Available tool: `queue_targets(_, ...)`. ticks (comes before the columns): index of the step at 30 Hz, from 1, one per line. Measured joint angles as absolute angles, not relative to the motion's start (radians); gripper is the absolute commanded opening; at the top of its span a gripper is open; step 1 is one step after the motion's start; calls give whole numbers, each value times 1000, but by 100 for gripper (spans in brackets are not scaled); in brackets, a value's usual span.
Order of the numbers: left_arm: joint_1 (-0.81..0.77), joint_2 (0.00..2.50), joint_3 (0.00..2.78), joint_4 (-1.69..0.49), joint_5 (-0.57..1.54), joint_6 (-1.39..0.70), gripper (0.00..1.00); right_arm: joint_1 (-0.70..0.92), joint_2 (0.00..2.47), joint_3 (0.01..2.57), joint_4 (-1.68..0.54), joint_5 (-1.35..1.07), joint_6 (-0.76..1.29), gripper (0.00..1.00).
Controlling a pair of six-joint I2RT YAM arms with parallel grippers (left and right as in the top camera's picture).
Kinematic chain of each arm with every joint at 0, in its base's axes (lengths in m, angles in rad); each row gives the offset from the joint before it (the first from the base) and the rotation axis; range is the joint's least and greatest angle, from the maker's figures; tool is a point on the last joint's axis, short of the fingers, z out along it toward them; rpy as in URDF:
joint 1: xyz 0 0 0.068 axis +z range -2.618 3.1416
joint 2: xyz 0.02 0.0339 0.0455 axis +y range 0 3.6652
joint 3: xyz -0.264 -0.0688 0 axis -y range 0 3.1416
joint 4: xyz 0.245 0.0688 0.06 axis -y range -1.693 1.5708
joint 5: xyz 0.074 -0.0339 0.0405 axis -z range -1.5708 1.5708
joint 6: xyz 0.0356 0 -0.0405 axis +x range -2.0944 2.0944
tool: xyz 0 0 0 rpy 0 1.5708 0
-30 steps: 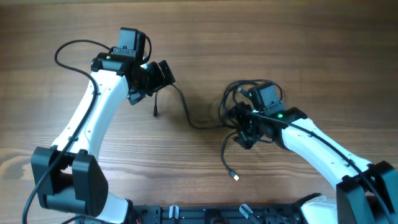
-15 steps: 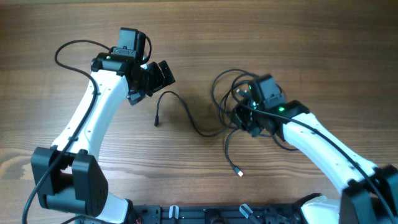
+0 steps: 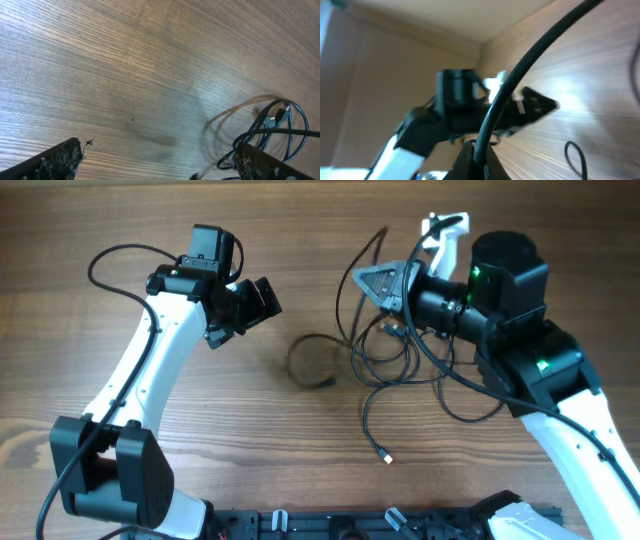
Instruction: Untangle cables
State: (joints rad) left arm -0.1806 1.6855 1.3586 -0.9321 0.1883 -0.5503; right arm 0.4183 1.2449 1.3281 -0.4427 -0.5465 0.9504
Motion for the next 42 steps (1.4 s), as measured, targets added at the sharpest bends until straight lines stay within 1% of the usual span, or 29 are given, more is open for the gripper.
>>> queue_targets(2, -167, 1686, 1359, -933, 233, -551, 100, 423, 1270, 1328, -354, -600, 1029, 4)
queue_targets(5, -55, 1683, 1359, -923, 371, -542, 99, 431, 1326, 1330, -312, -622, 1087, 4)
queue_targets(6, 6, 1678, 1359, -909, 435, -523, 100, 431, 1365, 1330, -277, -652, 1116, 5)
queue_targets(7, 69, 1667, 1359, -897, 499, -502, 100, 431, 1417, 1324, -200, -688, 1129, 5)
queue_targets(9, 131, 1643, 1359, -904, 553, -482, 100, 456, 1475, 1323, 109, -787, 1144, 5)
queue_targets(12, 155, 1630, 1359, -945, 555, -472, 100, 474, 1452, 1345, 128, -801, 1148, 5)
queue_targets(14, 146, 1630, 1359, -969, 530, -469, 100, 471, 1442, 1420, 89, -795, 1138, 4)
queue_targets(15, 141, 1630, 1359, -971, 518, -468, 100, 471, 1435, 1510, 38, -788, 1122, 5)
queue_targets(18, 117, 1630, 1359, -973, 503, -468, 100, 470, 1412, 1796, -195, -726, 1044, 5)
queue_targets(19, 112, 1630, 1359, -972, 500, -467, 100, 470, 1396, 1874, -278, -670, 1023, 5)
queue_targets(20, 104, 1630, 1359, -973, 495, -468, 100, 470, 1384, 1919, -304, -636, 1015, 5)
queue_targets(23, 92, 1630, 1359, -977, 491, -467, 100, 470, 1364, 1969, -398, -446, 938, 5)
queue_targets(24, 91, 1630, 1359, -982, 492, -467, 100, 470, 1369, 1974, -487, -352, 917, 5)
queue_targets(25, 91, 1630, 1359, -985, 491, -467, 100, 471, 1387, 1968, -590, -199, 890, 5)
queue_targets(26, 91, 1630, 1359, -987, 491, -467, 100, 470, 1402, 1967, -630, -134, 882, 5)
queue_targets(27, 91, 1630, 1359, -985, 490, -467, 100, 468, 1414, 1963, -635, -111, 875, 5)
queue_targets(30, 91, 1630, 1359, -984, 491, -467, 100, 468, 1418, 1967, -543, -111, 861, 5)
queue_targets(33, 91, 1630, 1359, -987, 490, -464, 100, 469, 1379, 2027, -538, -57, 829, 5)
queue_targets(35, 91, 1630, 1359, -987, 487, -453, 100, 469, 1336, 2052, -670, 25, 830, 4)
queue_targets(37, 91, 1630, 1359, -981, 485, -448, 100, 469, 1326, 2069, -881, 172, 865, 4)
queue_targets(39, 91, 1630, 1359, -980, 484, -446, 100, 467, 1363, 2069, -942, 217, 897, 5)
queue_targets(42, 91, 1630, 1359, -982, 483, -446, 100, 465, 1456, 2048, -723, -14, 876, 5)
